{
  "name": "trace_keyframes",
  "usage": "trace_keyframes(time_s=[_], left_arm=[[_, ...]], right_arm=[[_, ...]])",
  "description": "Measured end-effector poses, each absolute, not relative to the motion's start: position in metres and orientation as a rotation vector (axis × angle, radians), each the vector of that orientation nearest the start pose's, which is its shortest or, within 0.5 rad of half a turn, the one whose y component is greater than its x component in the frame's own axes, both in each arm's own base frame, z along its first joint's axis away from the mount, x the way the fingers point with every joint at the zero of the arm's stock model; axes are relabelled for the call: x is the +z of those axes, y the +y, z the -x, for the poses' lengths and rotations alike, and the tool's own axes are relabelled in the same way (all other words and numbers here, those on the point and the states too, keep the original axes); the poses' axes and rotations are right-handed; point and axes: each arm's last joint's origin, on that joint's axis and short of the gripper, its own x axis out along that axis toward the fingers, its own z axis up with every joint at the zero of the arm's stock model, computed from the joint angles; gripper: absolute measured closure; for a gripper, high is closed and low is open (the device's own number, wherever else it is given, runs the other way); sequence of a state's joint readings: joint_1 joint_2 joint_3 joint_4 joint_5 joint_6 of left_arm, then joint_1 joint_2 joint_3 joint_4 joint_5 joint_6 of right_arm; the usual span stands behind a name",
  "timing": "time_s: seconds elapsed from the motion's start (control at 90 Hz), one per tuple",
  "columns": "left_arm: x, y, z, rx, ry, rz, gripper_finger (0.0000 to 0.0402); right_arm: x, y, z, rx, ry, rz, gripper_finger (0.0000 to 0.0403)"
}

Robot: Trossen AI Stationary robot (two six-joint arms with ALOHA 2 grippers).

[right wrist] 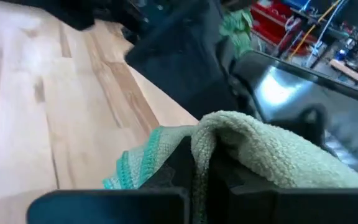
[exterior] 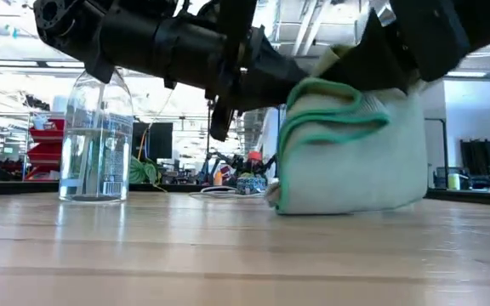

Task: Apply microfiber cloth
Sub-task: Wipe the front of the black cellphone with the green microfiber cloth

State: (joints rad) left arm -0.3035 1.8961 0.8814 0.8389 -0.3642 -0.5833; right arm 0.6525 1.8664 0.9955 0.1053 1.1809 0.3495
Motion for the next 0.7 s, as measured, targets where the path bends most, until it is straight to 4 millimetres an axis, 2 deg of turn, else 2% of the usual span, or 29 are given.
trace_keyframes(time_s=[0.422,0.7], left_arm=[[0.164,-0.106,-0.364,0.095,0.113,0.535,0.0391],[0.164,-0.110,-0.363,0.089,0.121,0.533,0.0391]], right_arm=[[0.149,0.196,-0.287,-0.651,0.374,0.365,0.0403],[0.167,0.183,-0.269,-0.680,0.413,0.371,0.0403]])
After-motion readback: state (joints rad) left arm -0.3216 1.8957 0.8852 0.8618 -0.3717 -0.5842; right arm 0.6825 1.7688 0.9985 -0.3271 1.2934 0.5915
